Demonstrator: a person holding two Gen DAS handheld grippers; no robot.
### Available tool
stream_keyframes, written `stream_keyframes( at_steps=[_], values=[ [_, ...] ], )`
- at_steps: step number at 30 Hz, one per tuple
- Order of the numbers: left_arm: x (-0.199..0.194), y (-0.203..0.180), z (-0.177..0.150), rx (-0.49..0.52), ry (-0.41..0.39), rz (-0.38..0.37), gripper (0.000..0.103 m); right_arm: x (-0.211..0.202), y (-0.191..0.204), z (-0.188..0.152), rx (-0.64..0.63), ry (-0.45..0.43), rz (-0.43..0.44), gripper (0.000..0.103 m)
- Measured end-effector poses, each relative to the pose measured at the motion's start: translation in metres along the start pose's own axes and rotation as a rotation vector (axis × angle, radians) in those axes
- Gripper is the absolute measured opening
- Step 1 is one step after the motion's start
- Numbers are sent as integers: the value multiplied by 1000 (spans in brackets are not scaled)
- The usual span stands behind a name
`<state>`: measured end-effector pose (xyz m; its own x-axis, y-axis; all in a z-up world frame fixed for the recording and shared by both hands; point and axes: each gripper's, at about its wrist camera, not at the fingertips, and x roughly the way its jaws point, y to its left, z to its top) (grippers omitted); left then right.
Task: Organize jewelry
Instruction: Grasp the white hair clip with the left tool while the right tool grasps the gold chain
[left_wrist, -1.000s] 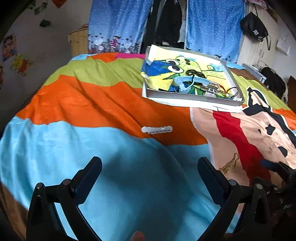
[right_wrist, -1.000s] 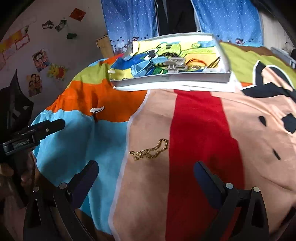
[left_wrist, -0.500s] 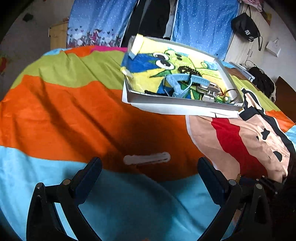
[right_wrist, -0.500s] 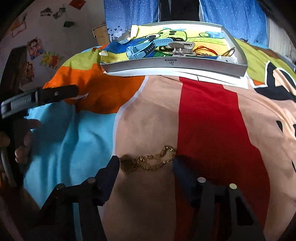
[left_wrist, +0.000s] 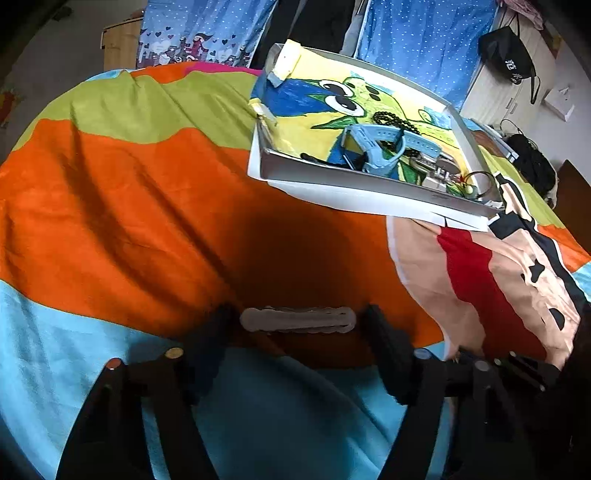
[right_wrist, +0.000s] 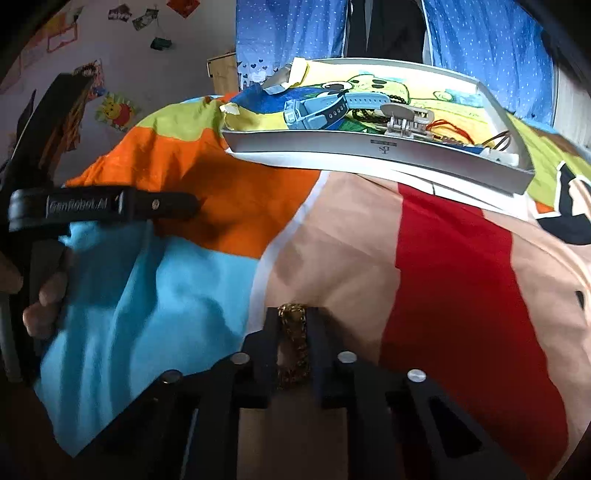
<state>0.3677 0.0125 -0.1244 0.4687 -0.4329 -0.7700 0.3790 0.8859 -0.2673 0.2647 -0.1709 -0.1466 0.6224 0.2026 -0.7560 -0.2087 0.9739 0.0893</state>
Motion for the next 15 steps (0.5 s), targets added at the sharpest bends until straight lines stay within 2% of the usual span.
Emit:
stream_keyframes(
  at_steps=[3, 15],
  values=[
    [1, -4, 0, 0, 3, -12, 52, 1, -6, 3, 32, -6, 32, 13],
    [-9, -18, -12, 0, 19, -19, 52, -4, -10, 6, 74, -19, 69, 13]
  ],
)
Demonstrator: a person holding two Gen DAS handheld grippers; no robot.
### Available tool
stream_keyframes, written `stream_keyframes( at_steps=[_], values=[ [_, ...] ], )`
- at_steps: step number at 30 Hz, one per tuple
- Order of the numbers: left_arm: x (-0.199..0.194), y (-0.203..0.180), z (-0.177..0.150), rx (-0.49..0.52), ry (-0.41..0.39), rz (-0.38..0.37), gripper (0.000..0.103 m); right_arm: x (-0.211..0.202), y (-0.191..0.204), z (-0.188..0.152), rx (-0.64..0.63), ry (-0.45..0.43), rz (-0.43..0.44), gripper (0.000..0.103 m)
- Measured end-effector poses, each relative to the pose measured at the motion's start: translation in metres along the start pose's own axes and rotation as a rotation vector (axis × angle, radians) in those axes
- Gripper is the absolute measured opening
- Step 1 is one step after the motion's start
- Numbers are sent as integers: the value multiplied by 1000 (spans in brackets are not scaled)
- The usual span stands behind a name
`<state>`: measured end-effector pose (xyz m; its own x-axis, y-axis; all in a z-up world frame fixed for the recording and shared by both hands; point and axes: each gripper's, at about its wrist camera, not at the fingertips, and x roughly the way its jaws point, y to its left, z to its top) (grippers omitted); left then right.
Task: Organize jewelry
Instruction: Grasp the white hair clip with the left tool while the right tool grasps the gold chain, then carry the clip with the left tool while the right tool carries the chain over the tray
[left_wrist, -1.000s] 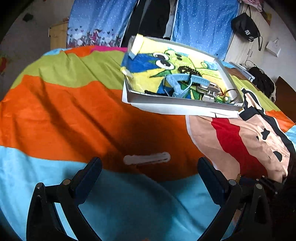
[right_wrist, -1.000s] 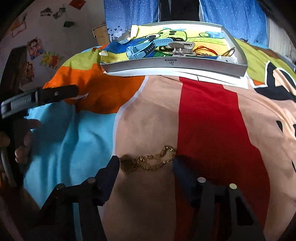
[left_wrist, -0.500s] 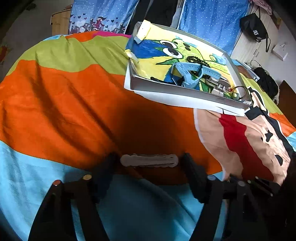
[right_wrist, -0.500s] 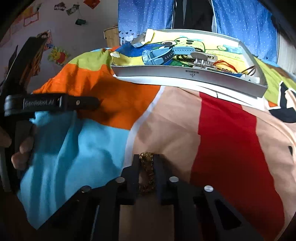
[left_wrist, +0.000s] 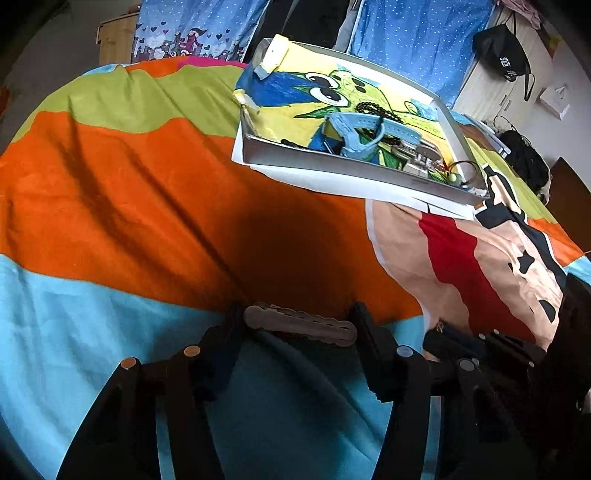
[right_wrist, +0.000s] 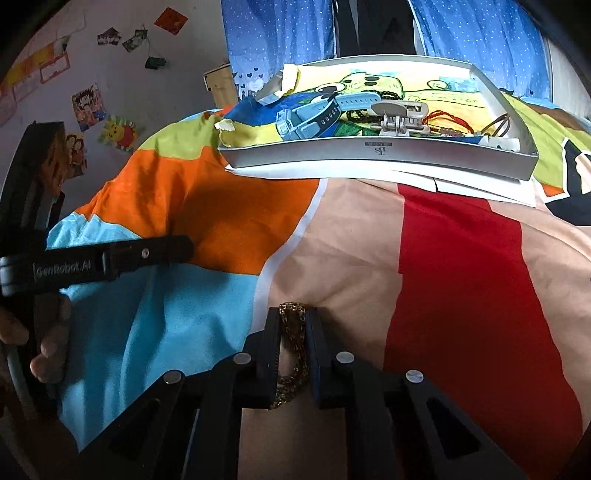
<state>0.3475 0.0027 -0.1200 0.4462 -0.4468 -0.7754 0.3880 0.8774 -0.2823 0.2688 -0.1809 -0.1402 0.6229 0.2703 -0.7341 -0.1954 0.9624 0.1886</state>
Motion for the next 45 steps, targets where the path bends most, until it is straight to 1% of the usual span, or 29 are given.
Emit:
stream_keyframes(
  at_steps=[4, 11, 17, 21, 23, 26, 31, 36, 40, 43, 45],
  values=[
    [-8, -9, -5, 19, -13, -3, 52, -4, -1, 3, 13, -14, 13, 13],
    [-20, -22, -6, 36, -45, -5, 52, -18, -1, 10, 22, -66, 26, 13],
    [-33, -35, 6, 48, -109, -28, 52, -37, -5, 22, 46, -135, 37, 13],
    [-38, -45, 17, 62, -142, -22, 52, -52, -9, 34, 54, -185, 43, 13],
    [-40, -48, 24, 57, -152, -16, 52, -59, -11, 41, 48, -216, 44, 13],
    [-43, -54, 35, 60, -173, 15, 52, -65, -16, 54, 37, -254, 44, 13],
    [-41, -58, 56, 45, -206, 50, 52, -72, -32, 81, 47, -311, 53, 13],
    [-33, -60, 86, 40, -238, 81, 52, -75, -51, 121, 24, -383, 52, 13],
    [-22, -60, 114, 37, -269, 101, 52, -71, -65, 146, -5, -428, 55, 13],
    [-11, -55, 136, 24, -287, 112, 52, -66, -76, 160, -15, -456, 43, 13],
    [-2, -48, 151, 7, -294, 111, 52, -59, -90, 167, 9, -471, 32, 13]
  ],
)
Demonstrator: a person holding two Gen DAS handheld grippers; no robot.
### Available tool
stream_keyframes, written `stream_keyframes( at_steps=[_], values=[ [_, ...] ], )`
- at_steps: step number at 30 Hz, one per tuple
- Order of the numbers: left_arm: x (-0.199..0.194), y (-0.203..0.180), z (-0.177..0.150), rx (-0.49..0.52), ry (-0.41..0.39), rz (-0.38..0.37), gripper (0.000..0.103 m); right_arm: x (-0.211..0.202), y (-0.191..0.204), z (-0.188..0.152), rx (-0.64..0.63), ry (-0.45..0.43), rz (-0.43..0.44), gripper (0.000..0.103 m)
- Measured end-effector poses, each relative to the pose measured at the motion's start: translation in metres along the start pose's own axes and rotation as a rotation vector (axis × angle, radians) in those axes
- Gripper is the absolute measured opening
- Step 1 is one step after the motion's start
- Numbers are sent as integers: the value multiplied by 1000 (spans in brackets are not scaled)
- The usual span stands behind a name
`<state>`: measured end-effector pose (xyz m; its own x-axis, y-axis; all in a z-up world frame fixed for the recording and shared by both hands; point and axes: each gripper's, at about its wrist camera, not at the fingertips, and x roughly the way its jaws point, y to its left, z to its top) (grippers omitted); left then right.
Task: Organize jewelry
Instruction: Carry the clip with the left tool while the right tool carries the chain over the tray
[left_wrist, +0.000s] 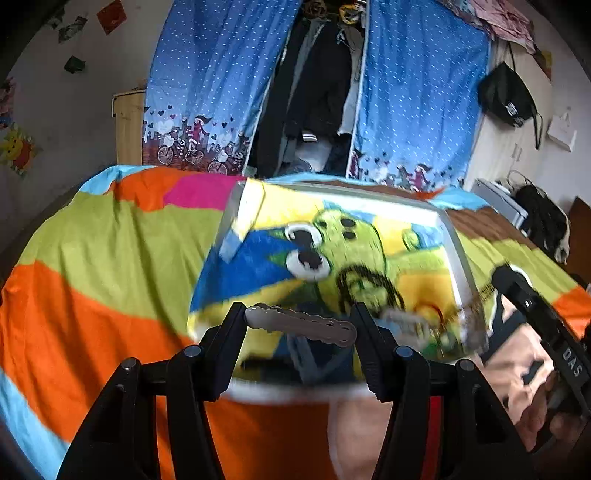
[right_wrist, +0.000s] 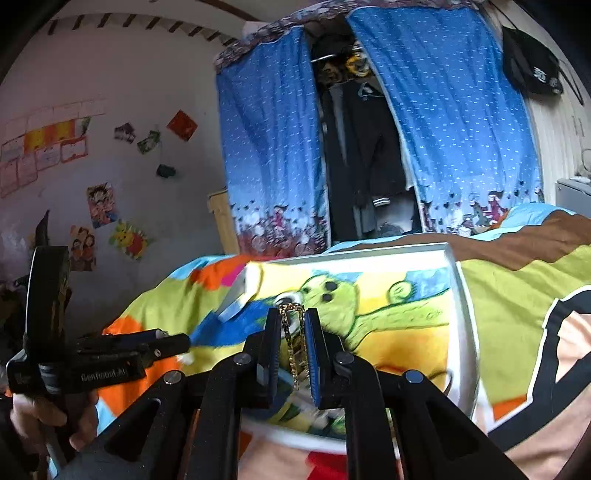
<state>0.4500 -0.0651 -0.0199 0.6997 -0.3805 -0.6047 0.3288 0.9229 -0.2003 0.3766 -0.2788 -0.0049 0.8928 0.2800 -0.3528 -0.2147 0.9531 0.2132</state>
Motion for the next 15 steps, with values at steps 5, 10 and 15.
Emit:
stream_keyframes(
  at_steps=[5, 10, 15],
  values=[
    [40, 18, 16, -88, 32, 12, 52, 21, -34, -3, 54, 32, -49, 13],
    [72, 22, 12, -124, 94, 27, 52, 41, -60, -19, 110, 99, -86, 13],
    [90, 18, 4, -123, 154, 45, 52, 51, -68, -34, 130, 166, -109, 13]
  ],
)
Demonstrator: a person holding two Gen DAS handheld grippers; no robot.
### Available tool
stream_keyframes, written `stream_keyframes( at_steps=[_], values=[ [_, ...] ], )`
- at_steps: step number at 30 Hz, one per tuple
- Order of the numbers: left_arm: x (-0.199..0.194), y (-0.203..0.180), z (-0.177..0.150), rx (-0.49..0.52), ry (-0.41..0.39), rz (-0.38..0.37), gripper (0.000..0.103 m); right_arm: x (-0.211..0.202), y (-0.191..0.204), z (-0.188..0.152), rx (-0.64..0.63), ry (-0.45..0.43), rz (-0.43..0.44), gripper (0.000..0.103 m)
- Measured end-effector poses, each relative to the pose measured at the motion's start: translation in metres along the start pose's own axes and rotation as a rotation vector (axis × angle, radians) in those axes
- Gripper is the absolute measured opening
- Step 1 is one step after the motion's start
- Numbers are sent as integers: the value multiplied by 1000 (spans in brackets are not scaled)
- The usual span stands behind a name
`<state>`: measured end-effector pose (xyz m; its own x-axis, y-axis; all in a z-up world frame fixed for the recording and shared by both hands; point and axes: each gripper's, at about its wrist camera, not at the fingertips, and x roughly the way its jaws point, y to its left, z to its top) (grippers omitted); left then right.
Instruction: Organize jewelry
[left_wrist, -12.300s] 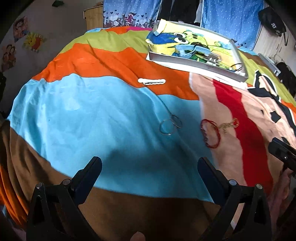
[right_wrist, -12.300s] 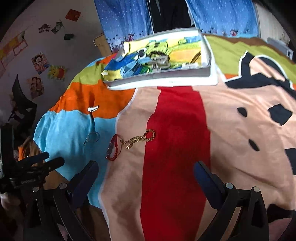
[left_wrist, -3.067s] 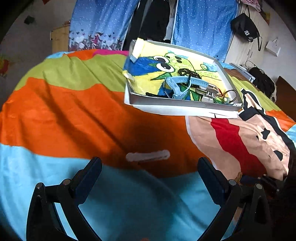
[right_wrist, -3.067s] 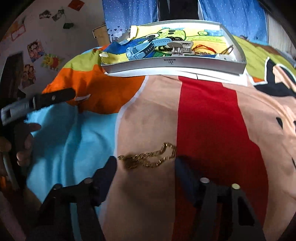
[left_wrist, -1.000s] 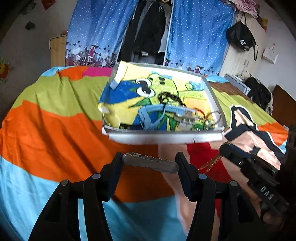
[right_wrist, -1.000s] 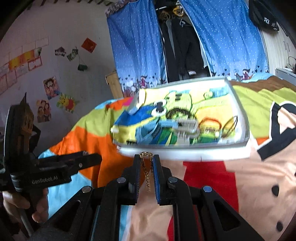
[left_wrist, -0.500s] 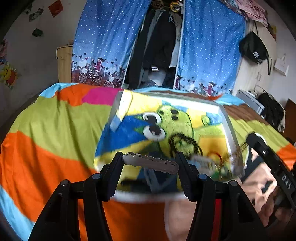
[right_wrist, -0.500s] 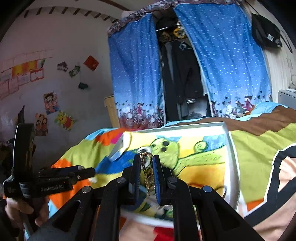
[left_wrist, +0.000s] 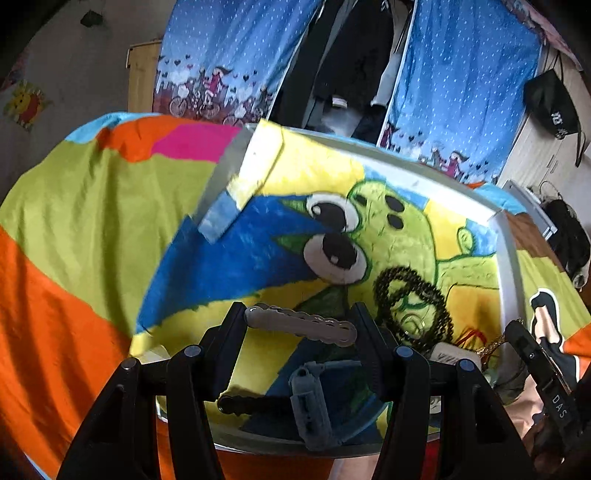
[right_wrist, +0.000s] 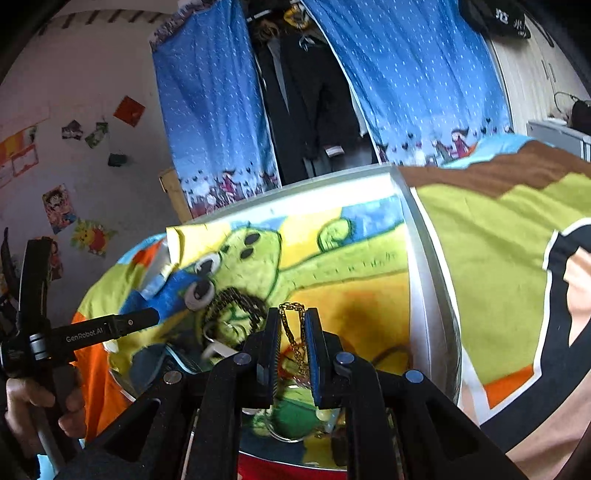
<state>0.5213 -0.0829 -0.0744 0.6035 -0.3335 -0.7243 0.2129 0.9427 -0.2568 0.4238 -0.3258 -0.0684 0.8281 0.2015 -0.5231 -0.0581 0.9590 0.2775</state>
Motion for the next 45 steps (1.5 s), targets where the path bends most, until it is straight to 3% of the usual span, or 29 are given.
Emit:
stream_keyframes(
  at_steps=[4, 9, 12, 16, 18, 20, 23, 25, 26, 27, 37, 45],
  values=[
    [4, 2, -1, -40, 31, -8, 52, 1, -1, -3, 1, 18, -8, 14],
    [-3, 2, 4, -71, 58, 2, 54, -1, -1, 0, -13, 17, -22, 31],
    [-18, -2, 4, -60, 27, 19, 65, -8, 1, 2, -25, 5, -28, 39],
    [-45, -15, 2, -17, -30, 20, 68, -24, 6, 8, -46, -29, -32, 51],
    [-58, -23, 1, 11, -51, 30, 75, -35, 10, 12, -57, -52, -32, 59],
    [-73, -31, -2, 38, -81, 35, 76, -47, 14, 15, -64, -77, -24, 70],
    [-99, -44, -8, 78, -121, 43, 76, -67, 23, 19, -84, -114, -21, 74],
    [-118, -51, -13, 94, -157, 52, 85, -83, 29, 20, -97, -139, -15, 80],
    [-125, -54, -16, 98, -170, 54, 98, -90, 31, 20, -102, -150, -12, 83],
    [-136, -56, -20, 100, -192, 59, 101, -99, 34, 20, -108, -163, -8, 85],
    [-229, -69, -66, 122, -333, 61, 102, -187, 58, 3, -113, -293, 4, 102],
    [-288, -69, -124, 148, -408, 90, 102, -255, 80, -42, -158, -355, -11, 103]
  ],
)
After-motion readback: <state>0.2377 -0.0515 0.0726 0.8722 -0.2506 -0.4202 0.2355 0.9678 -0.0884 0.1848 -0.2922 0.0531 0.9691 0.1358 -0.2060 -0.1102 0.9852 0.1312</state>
